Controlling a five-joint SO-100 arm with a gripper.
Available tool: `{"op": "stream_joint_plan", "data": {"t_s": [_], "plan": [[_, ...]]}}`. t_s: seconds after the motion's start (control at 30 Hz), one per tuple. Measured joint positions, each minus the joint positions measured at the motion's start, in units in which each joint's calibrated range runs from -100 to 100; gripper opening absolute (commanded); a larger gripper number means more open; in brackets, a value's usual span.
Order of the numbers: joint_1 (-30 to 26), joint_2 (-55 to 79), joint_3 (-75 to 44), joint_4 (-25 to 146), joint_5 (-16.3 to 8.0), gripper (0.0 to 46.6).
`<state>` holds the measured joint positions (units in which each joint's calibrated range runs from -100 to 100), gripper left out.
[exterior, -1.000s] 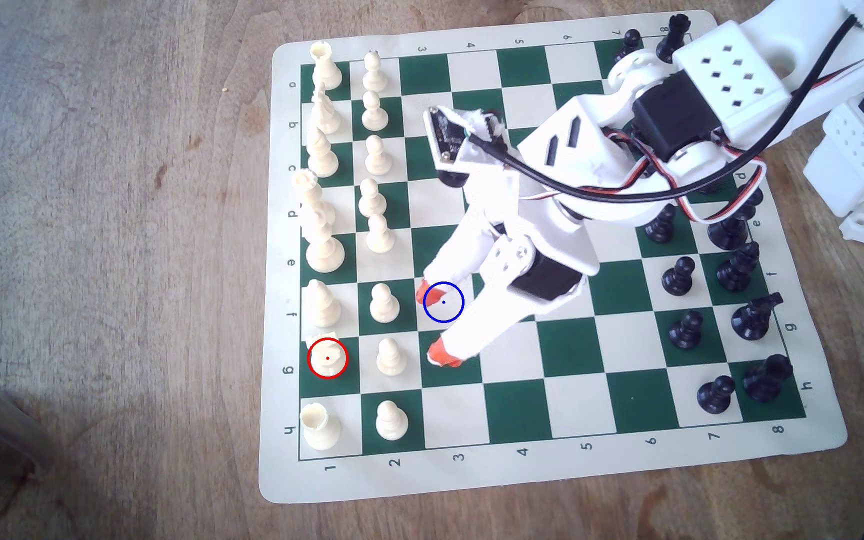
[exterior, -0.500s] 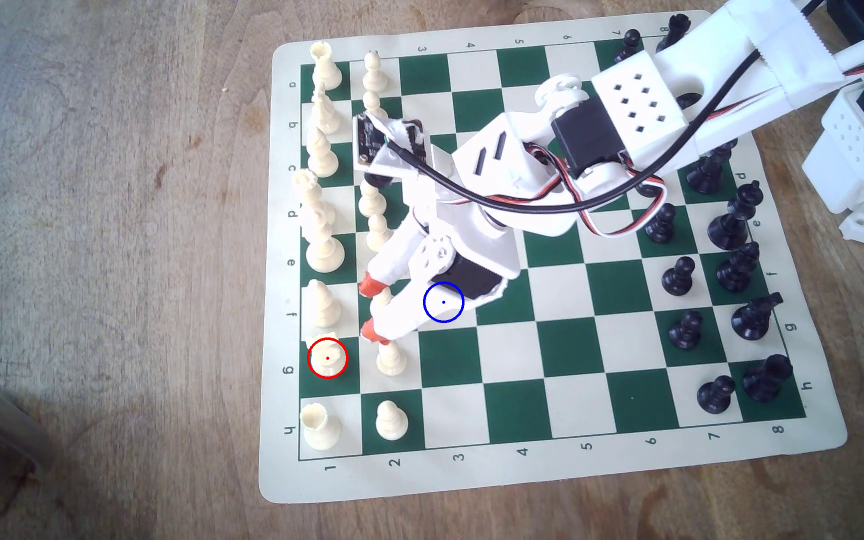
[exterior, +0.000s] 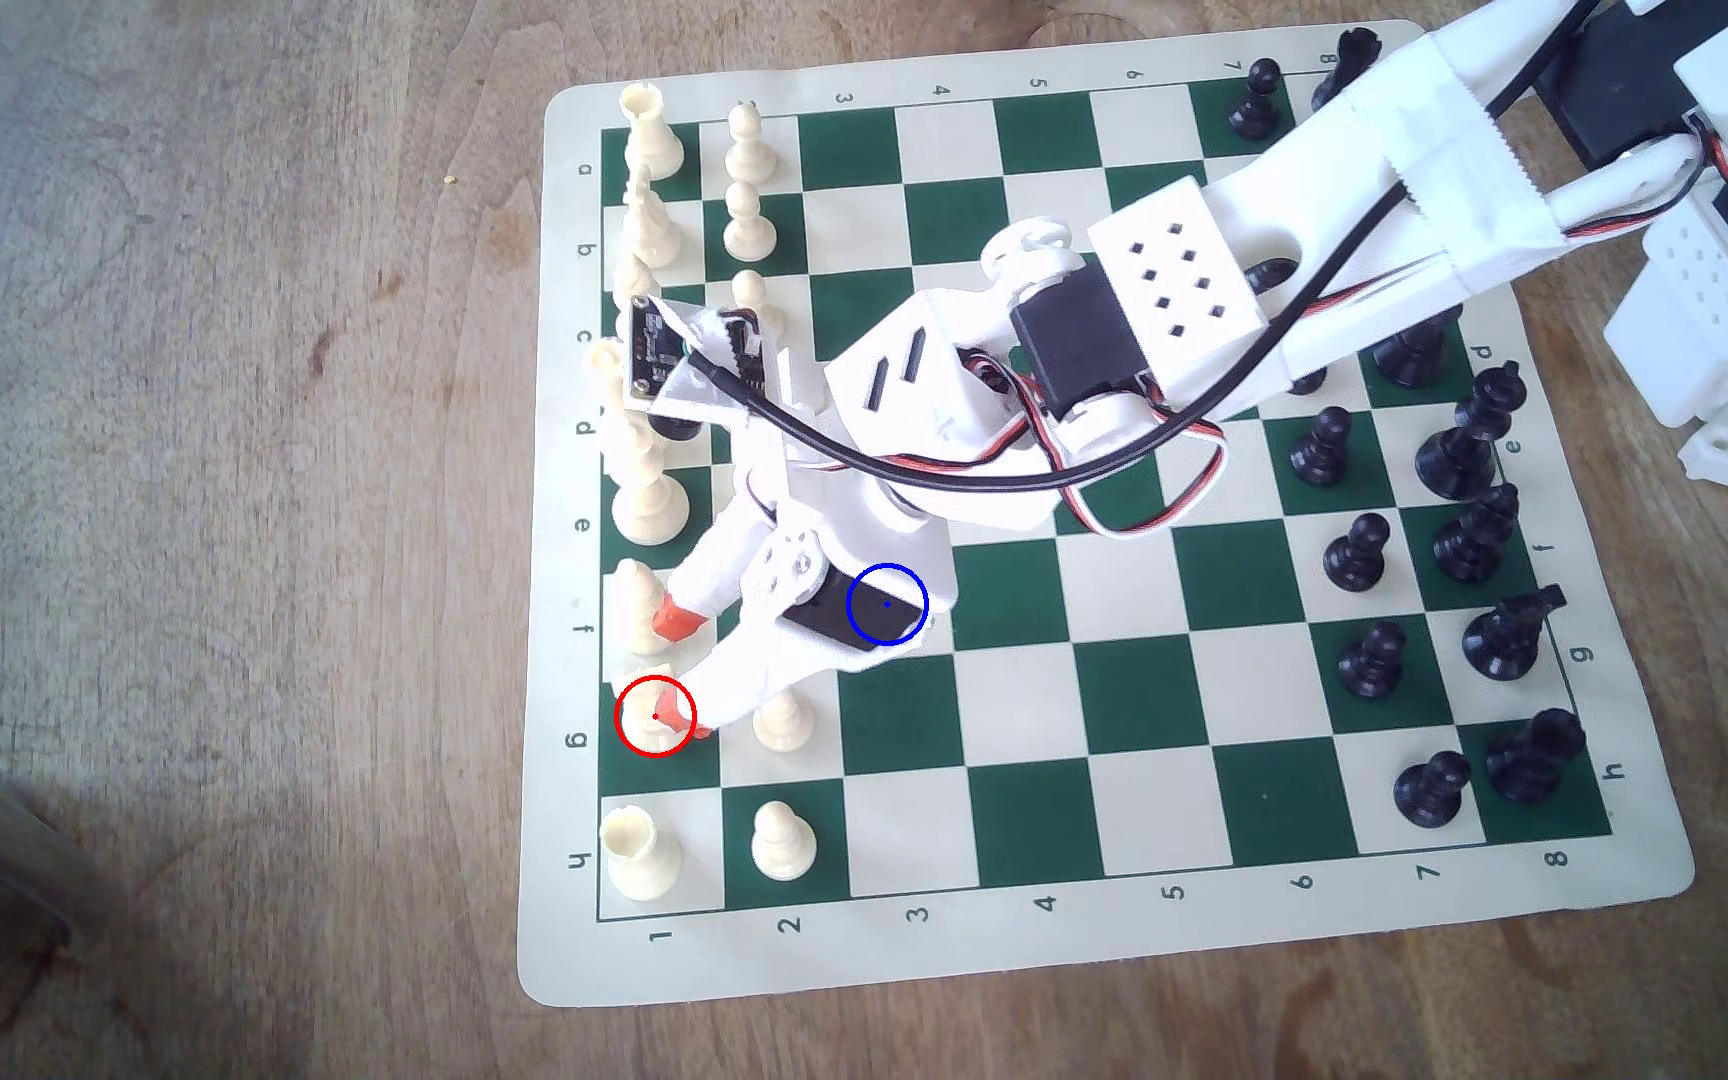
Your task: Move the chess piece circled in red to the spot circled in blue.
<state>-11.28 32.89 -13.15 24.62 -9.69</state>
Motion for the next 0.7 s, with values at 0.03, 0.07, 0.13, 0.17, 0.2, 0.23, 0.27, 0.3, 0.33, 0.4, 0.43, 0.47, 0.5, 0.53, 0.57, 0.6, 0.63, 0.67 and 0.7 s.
{"op": "stream_joint_plan", "data": {"t_s": [0.03,0.07,0.13,0.17,0.2,0.23,0.27,0.3,0.33,0.4,0.43,0.47,0.5,0.53,0.57,0.6,0.63,0.67,0.7], "plan": [[0.0,0.0,-0.27,0.32,0.05,13.8],[0.0,0.0,-0.36,0.56,0.1,13.7],[-0.22,0.0,-0.54,0.96,0.05,13.3],[-0.37,0.0,-0.54,0.96,0.15,13.3],[-0.52,0.0,-0.63,0.96,0.2,13.3],[-0.66,0.0,-0.63,1.2,0.2,13.3],[-0.96,0.0,-0.63,1.35,0.2,13.3],[-1.03,0.0,-0.63,1.35,0.2,13.3],[-1.18,0.0,-0.63,1.35,0.2,13.3],[-1.4,0.25,-0.63,1.35,0.1,13.3],[-1.55,1.09,-1.27,1.35,-0.05,13.3],[-1.62,1.59,-1.54,1.35,-0.1,13.3],[-1.62,2.35,-2.44,1.35,-0.2,13.3],[-1.62,3.02,-3.16,1.35,-0.2,13.3],[-1.55,4.19,-4.34,1.35,-0.2,13.3],[-1.55,4.52,-4.61,1.35,-0.2,13.3],[-1.55,5.03,-5.15,1.35,-0.2,13.3],[-1.55,5.45,-5.69,1.35,-0.2,12.4],[-1.55,5.78,-6.33,1.35,-0.2,11.2]]}}
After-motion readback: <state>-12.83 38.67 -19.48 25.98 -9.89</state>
